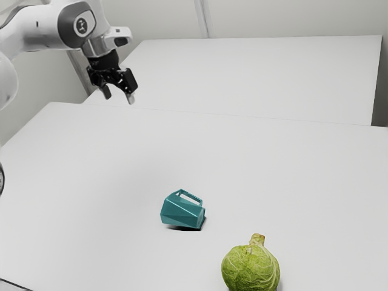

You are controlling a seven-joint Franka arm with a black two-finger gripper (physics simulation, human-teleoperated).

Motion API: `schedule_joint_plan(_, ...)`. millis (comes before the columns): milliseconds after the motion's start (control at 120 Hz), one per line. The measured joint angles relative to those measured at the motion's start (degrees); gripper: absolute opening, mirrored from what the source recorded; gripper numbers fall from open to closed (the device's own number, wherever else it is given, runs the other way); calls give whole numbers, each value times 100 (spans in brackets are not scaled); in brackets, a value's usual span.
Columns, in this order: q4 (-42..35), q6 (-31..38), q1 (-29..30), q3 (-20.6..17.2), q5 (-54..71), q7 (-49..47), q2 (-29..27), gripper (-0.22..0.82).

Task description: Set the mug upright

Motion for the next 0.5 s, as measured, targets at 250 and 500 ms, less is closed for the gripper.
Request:
schedule_joint_plan(250,-1637,689,-16,98,-39,33,-1092,60)
schedule_joint_plan(500,-4502,2585,15,223,-377,-11,-3050,60)
